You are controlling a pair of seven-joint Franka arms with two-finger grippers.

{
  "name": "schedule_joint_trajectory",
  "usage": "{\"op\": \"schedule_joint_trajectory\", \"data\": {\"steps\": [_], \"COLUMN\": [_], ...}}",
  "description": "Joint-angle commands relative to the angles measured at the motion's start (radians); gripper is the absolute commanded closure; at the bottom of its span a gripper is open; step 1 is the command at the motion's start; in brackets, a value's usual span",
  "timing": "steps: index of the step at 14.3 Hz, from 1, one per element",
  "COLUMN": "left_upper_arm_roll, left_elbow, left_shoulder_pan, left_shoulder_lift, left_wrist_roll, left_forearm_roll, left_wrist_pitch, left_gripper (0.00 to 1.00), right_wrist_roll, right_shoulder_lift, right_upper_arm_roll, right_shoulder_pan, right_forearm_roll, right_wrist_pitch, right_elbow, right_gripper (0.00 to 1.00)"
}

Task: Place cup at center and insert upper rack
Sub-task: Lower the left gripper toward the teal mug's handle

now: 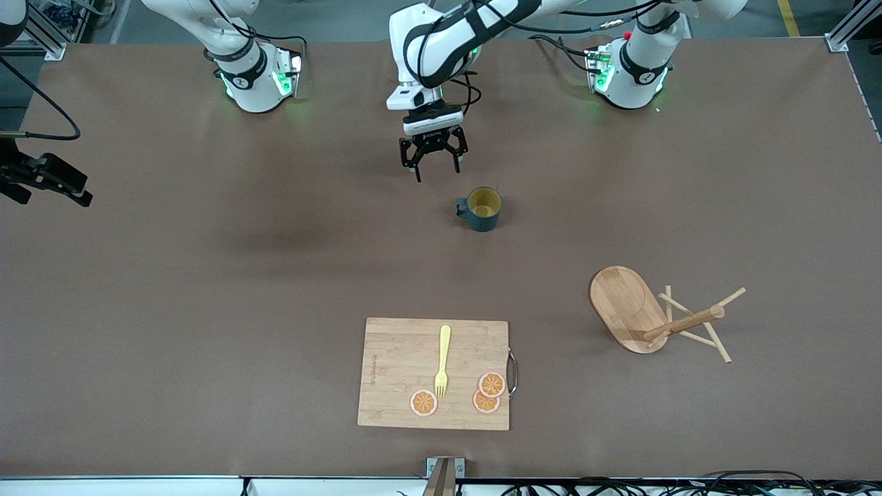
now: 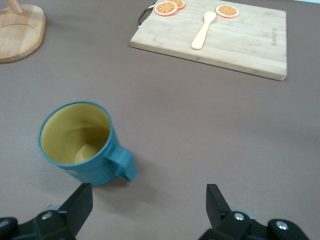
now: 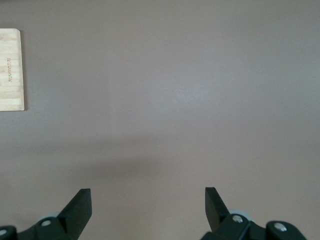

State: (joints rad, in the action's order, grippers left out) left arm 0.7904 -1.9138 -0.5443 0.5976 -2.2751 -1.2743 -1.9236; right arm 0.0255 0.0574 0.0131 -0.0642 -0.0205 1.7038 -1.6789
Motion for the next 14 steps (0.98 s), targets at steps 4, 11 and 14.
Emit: {"op": "schedule_joint_trajectory", "data": {"steps": [4,11,14], "left_upper_arm_roll": [-0.04,-0.069,-0.069], "left_elbow": [0.009,-0.06,-0.126], "left_shoulder_pan": [-0.094,-0.135,-0.132], "left_shoulder_lift": [0.044,0.044,0.034], "left_wrist_roll": [-0.071,-0.17,-0.178], "left_forearm_roll": [-0.046,-0.181,-0.244], "left_wrist_pitch": [0.067,0.071,0.08], "left_gripper": [0.0,0.0,0.0], "right_wrist_roll": [0.01,0.094,0.094], "right_shoulder_lift": [0.035,0.032,0.032], "right_upper_arm_roll": [0.002,0.007,0.008], "right_shoulder_pan": [0.003,-0.005,-0.003], "right_forearm_roll": [-0.009,-0.009,-0.009], "right_wrist_pitch": [0.007,0.005,-0.004], "right_elbow": [-0.027,-0.021,-0.021], "right_gripper": [0.0,0.0,0.0]}}
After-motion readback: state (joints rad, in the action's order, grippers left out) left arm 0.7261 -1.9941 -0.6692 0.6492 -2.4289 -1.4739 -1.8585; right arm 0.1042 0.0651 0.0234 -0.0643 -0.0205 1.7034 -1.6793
